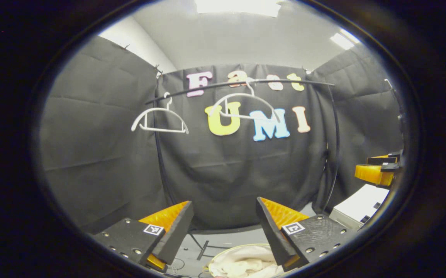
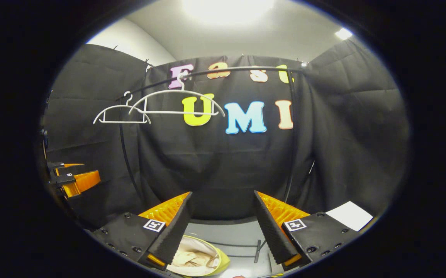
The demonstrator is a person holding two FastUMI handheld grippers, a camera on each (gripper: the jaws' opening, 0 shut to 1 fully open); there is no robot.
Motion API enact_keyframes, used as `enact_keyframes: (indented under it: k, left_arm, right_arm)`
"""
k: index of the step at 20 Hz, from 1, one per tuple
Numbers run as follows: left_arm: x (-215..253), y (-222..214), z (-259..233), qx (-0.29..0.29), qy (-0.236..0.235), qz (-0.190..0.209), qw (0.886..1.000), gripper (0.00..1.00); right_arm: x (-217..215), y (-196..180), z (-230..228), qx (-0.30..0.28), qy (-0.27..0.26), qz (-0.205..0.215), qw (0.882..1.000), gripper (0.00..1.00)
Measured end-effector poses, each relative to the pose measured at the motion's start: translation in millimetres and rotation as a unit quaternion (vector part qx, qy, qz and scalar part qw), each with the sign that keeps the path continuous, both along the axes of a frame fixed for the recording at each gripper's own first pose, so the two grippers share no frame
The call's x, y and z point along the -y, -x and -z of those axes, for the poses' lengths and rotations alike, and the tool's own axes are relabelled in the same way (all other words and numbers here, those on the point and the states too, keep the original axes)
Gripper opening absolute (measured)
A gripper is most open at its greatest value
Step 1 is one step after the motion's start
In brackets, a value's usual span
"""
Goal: Grasp the clothes on the hanger with both hands and then place them into the laundry hamper below.
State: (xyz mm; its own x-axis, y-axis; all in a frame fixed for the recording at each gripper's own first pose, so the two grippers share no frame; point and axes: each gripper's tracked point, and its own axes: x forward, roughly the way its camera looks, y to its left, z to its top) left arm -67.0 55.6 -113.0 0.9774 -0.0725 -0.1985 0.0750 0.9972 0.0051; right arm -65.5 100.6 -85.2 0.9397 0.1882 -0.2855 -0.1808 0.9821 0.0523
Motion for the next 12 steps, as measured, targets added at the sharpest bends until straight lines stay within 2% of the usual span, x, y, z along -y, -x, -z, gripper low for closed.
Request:
enact_keyframes:
  k: [7, 9, 10, 12]
  left_arm:
    - [-6.2, 33.4, -70.6, 0.058, -0.007, -0.017, 0.998, 0.95]
    - [-4.3, 42.2, -80.6, 0.07, -0.006, -0.018, 0.997, 0.96]
    - [-4.0, 46.8, -82.9, 0.074, -0.007, -0.02, 0.997, 0.96]
    - [-1.6, 52.8, -85.3, 0.075, -0.004, -0.023, 0.997, 0.96]
  right_arm:
    - [30.9, 25.9, -58.4, 0.062, 0.001, 0.008, 0.998, 0.93]
    - [39.1, 32.3, -67.5, 0.072, 0.0, 0.013, 0.997, 0.96]
    - [42.7, 34.9, -71.6, 0.076, 0.0, 0.017, 0.997, 0.92]
    - [52.9, 37.7, -73.5, 0.074, -0.001, 0.026, 0.997, 0.92]
